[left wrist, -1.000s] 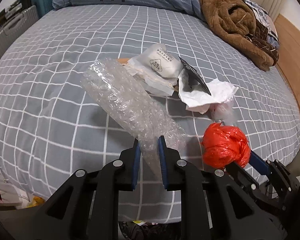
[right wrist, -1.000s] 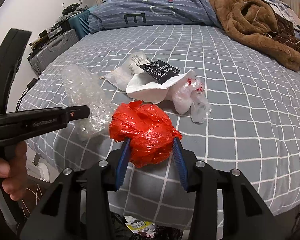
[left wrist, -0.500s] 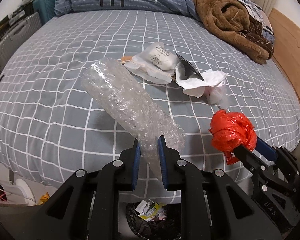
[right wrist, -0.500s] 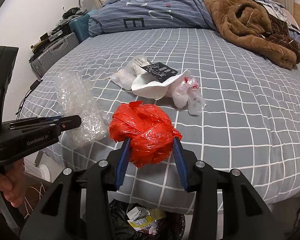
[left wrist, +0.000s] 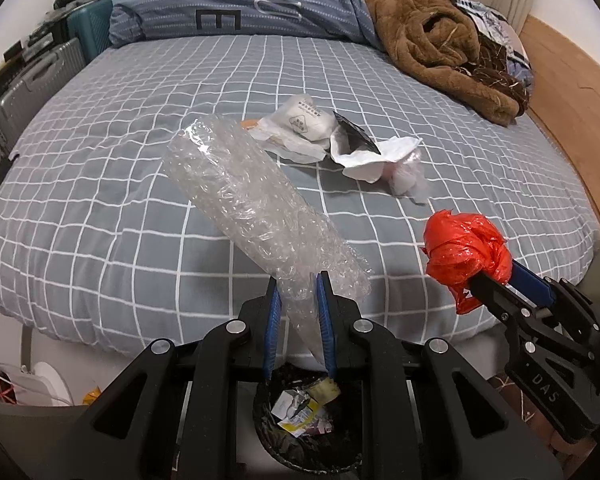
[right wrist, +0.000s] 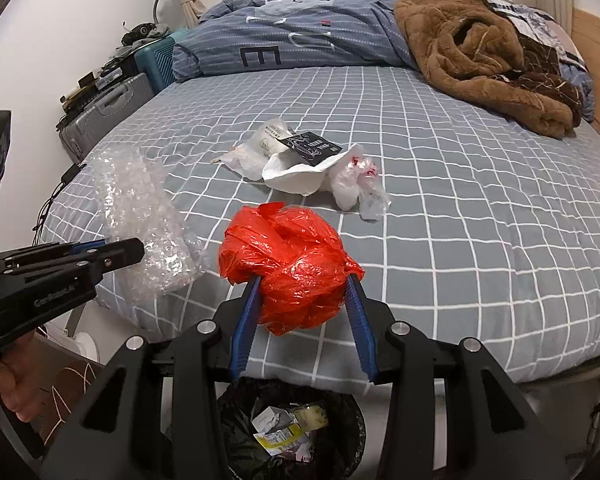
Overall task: Collect trash
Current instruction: 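Lift the bubble wrap and red bag and carry both down over the bin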
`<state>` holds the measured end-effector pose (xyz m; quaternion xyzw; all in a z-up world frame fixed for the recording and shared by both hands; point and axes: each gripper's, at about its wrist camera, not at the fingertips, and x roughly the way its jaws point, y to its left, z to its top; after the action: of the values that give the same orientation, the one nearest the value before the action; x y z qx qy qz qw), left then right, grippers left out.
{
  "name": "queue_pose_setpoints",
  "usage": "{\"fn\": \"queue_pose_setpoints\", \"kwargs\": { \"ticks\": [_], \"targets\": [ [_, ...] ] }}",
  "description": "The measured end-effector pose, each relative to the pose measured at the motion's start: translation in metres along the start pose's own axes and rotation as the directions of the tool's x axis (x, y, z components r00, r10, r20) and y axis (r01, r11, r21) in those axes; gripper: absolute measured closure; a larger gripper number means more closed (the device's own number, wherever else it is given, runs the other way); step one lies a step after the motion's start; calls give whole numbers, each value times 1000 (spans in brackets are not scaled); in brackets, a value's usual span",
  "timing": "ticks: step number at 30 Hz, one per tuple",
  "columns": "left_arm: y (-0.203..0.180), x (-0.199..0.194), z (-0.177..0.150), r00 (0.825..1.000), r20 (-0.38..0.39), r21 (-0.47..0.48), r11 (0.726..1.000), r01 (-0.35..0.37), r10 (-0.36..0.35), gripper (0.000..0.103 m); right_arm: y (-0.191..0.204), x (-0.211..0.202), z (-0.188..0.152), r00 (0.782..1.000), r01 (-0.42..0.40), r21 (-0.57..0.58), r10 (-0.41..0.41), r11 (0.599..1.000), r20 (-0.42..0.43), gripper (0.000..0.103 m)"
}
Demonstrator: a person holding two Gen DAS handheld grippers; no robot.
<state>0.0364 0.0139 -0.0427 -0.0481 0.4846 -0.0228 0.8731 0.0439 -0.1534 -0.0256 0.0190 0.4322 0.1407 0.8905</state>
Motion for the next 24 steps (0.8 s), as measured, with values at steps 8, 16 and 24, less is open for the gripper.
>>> {"fn": "queue_pose_setpoints", "kwargs": {
  "ticks": [8, 16, 24],
  "targets": [
    [-3, -20, -21, 1000, 18, 3, 1000, 2, -2, 86, 4, -24, -12, 1000, 18, 7, -19, 1000, 14, 62],
    [-4, -38, -38, 999, 30, 0, 1000, 10, -10, 86, 14, -44, -27, 1000, 17, 9, -17, 1000, 24, 62],
    [-7, -54, -58, 999, 43, 7, 1000, 12, -12, 86, 24, -63, -39, 999, 20, 1, -20, 1000, 35, 62]
  ]
}}
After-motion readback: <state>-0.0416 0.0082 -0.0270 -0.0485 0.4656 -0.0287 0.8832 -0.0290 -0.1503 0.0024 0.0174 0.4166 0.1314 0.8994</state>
